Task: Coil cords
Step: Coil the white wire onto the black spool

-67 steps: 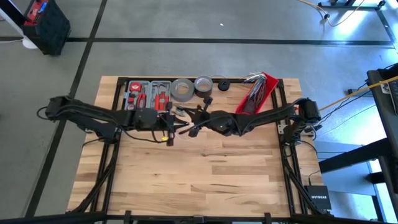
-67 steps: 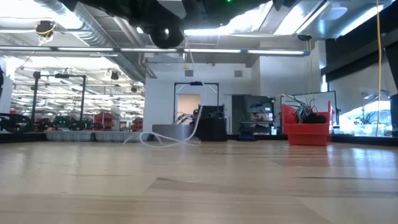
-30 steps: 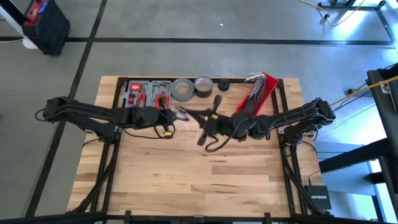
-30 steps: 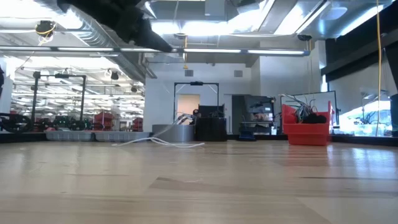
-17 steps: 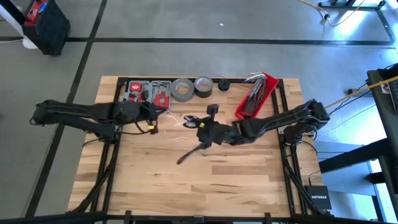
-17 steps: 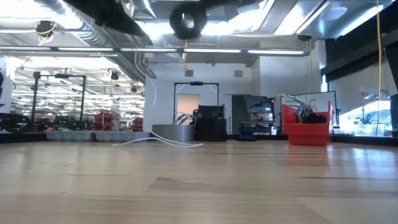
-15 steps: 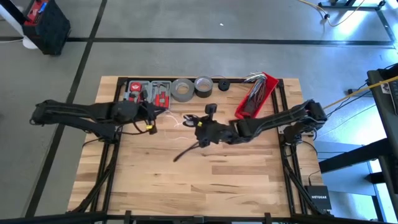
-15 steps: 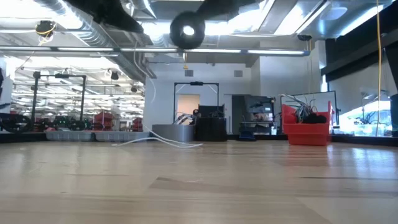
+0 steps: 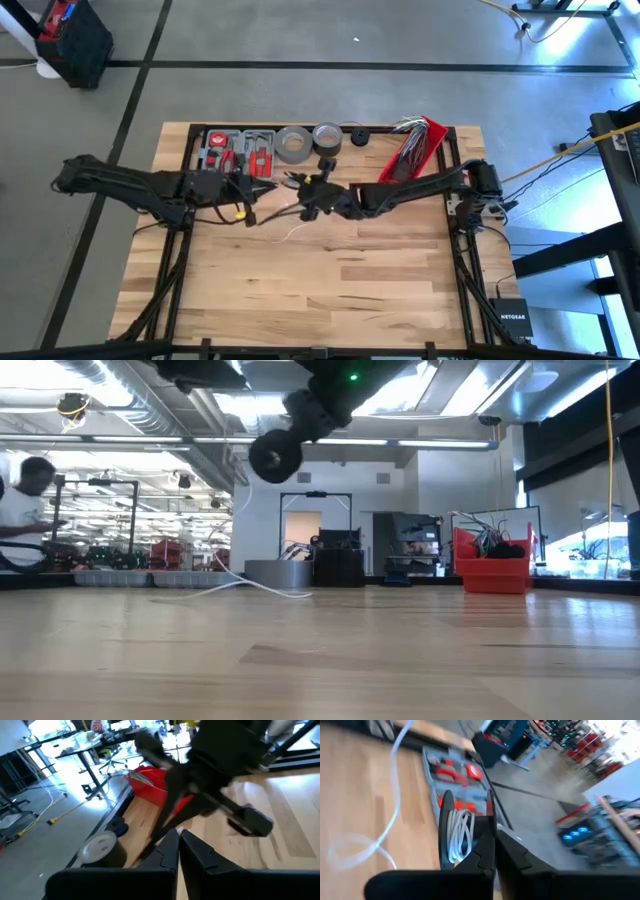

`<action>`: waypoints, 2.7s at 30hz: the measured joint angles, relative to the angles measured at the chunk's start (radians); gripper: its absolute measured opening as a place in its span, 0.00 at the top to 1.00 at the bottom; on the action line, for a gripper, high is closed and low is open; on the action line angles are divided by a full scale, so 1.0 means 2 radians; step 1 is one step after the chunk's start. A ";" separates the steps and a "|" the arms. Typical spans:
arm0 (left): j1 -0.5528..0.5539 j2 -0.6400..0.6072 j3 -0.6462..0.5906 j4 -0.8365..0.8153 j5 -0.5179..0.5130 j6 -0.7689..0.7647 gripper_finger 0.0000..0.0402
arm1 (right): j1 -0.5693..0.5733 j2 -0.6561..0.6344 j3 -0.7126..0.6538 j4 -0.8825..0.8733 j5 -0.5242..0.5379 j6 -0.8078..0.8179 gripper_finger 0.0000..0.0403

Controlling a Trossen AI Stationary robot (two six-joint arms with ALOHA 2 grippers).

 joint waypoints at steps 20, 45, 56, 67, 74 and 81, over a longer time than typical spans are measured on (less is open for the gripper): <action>0.021 0.099 0.001 0.087 -0.004 0.026 0.98 | -0.041 -0.026 -0.002 0.215 -0.120 0.027 0.99; 0.066 0.134 0.001 0.068 0.003 0.040 0.99 | 0.000 -0.130 -0.002 0.197 -0.130 -0.027 0.99; 0.066 0.119 -0.001 0.009 -0.008 0.062 0.99 | 0.011 -0.134 0.000 0.091 -0.144 -0.028 0.99; 0.065 0.031 -0.002 -0.060 -0.033 0.030 0.99 | 0.019 -0.119 0.002 -0.131 -0.137 0.007 0.99; 0.051 -0.002 -0.001 -0.066 -0.030 0.011 0.99 | 0.019 -0.078 0.001 -0.180 -0.051 0.011 0.99; 0.026 0.014 -0.001 -0.007 0.008 0.002 0.99 | 0.000 -0.035 0.001 -0.108 -0.003 0.008 0.99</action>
